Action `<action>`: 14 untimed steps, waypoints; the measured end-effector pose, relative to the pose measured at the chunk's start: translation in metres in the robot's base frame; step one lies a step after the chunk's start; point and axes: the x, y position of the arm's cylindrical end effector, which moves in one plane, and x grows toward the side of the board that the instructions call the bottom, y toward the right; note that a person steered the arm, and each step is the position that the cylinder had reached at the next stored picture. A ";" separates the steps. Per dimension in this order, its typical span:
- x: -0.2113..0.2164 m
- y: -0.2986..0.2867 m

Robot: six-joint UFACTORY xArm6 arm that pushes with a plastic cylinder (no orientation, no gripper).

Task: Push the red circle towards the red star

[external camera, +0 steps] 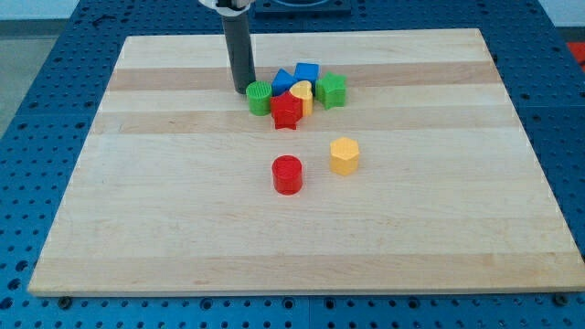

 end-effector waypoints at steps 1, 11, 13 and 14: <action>0.013 -0.050; 0.154 0.089; 0.138 0.090; 0.144 0.090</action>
